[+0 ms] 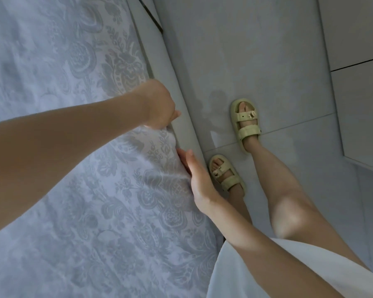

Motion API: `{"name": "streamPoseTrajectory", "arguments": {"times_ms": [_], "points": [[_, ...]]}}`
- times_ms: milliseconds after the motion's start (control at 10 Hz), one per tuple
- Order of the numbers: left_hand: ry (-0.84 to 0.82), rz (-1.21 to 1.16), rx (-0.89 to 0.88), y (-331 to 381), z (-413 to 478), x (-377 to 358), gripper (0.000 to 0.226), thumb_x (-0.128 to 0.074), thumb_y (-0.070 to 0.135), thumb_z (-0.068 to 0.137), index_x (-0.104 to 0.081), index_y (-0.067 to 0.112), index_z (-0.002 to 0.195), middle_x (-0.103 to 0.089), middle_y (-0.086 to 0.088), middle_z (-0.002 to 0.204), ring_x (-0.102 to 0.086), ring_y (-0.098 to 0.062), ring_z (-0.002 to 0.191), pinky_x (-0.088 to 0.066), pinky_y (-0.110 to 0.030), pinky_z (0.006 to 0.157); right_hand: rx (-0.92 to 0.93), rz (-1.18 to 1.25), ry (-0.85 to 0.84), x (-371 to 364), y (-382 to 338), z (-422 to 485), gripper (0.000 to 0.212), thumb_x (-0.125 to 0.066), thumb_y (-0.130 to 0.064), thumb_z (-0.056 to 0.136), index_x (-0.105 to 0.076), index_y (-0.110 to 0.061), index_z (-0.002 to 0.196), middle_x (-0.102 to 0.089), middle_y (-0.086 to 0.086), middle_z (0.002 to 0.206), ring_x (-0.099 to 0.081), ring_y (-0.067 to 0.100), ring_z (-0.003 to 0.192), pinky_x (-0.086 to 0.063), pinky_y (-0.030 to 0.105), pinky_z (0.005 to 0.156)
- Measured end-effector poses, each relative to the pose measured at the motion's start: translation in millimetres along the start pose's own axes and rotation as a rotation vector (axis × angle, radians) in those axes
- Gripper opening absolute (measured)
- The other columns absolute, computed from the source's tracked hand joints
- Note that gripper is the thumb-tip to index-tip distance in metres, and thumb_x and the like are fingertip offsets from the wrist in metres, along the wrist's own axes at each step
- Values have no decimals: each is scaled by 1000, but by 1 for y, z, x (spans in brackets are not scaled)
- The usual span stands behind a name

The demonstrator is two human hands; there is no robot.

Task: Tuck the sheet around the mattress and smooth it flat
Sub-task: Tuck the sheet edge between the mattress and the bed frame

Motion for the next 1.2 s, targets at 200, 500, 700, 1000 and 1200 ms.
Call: {"name": "streamPoseTrajectory", "arguments": {"times_ms": [200, 500, 700, 1000, 1200], "points": [[-44, -68, 74, 10, -9, 17, 66, -8, 46, 98, -56, 14, 65, -53, -1, 62, -54, -24, 71, -42, -34, 79, -271, -16, -156, -9, 16, 26, 75, -24, -76, 85, -53, -26, 132, -61, 2, 127, -58, 18, 117, -43, 36, 103], [129, -68, -225, 103, -43, -5, 68, -9, 45, 96, -68, 15, 83, -68, 3, 82, -58, -19, 85, -44, -37, 90, -481, 50, 13, 59, 110, -25, 73, -29, -77, 83, -63, -25, 122, -67, 4, 120, -61, 22, 115, -38, 41, 108], [40, -28, -107, 150, -33, -23, 54, -19, 34, 101, -69, 12, 92, -67, -2, 92, -58, -23, 91, -43, -33, 82, -366, -162, 309, 87, 112, -54, 67, -17, -61, 96, -67, -16, 93, -69, 6, 94, -64, 18, 92, -50, 32, 89], [-265, 72, 1, 200, -23, -44, 38, -30, 22, 99, -68, 19, 102, -65, 1, 88, -59, -20, 82, -44, -31, 73, -129, -206, 269, 123, 118, -94, 47, -26, -42, 102, -57, -13, 123, -63, -2, 117, -57, 12, 116, -37, 29, 108], [-376, 65, 47, 214, -29, -41, 35, -33, 18, 98, -63, 19, 117, -62, -2, 90, -59, -23, 87, -42, -32, 66, -174, -318, 189, 133, 162, -95, 52, -46, -66, 87, -43, -42, 133, -61, -17, 123, -59, 9, 115, -49, 37, 95]]}}
Point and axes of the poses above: each hand's wrist, its own z-axis towards the middle knuckle, its own x-axis out of the back of the hand, y = z × x, the point moved 6 cm from there along z, towards the middle knuckle
